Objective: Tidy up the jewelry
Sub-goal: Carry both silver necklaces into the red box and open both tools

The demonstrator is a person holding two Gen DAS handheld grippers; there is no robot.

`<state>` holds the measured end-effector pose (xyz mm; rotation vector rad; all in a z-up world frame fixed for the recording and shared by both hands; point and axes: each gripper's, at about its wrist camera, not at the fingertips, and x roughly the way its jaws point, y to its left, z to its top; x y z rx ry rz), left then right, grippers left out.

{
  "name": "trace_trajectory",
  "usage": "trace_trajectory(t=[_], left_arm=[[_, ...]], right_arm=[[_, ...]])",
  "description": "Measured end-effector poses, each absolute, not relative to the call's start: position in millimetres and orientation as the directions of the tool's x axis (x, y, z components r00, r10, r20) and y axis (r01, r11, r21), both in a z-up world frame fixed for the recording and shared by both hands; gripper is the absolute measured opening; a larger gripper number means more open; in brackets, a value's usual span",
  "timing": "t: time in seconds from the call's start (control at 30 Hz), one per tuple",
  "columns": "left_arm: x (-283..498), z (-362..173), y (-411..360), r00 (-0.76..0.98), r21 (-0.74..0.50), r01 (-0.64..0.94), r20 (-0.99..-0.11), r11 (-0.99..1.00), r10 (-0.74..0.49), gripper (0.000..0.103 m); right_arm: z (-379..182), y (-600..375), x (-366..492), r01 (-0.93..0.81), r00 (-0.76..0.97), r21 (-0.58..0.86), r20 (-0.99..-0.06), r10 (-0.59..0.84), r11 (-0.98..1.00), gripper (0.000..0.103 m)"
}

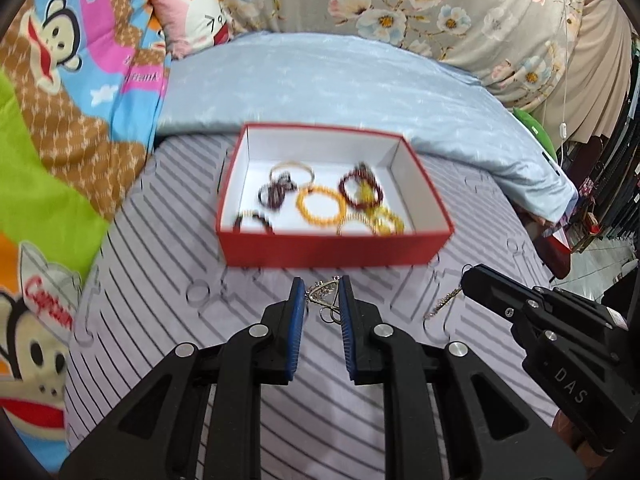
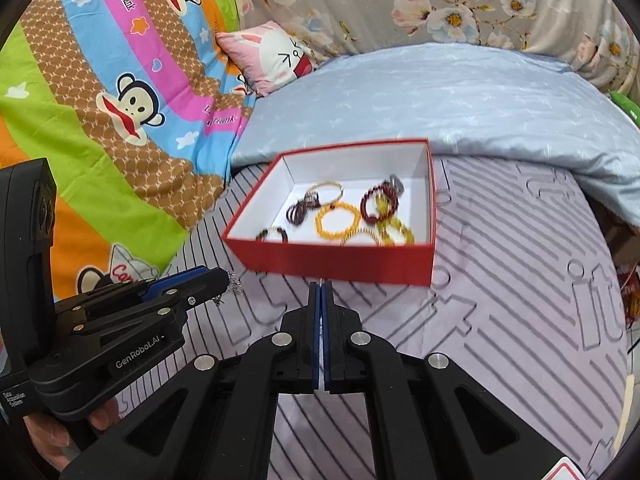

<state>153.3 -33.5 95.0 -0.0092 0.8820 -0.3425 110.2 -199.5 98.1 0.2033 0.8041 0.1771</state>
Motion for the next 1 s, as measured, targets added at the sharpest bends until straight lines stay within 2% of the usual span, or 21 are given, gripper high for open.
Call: trace_trajectory(t=[0.5, 1.0], left_arm=[[253.1, 113.9, -55.1, 0.642, -0.079, 0.266, -0.729, 0.961, -0.238, 0.017], [307.7, 82.1, -70.0, 0.614, -0.067, 0.24, -0.762, 0.968, -0.205, 0.017]], right_arm=[[124.3, -197.5, 211.8, -0.091, 0.729, 0.189, -0.656, 0.195, 0.978, 0.001], [91.3, -203.6, 268.2, -0.057, 0.693, 0.191, -0.699, 0.176, 0.98, 0.001]])
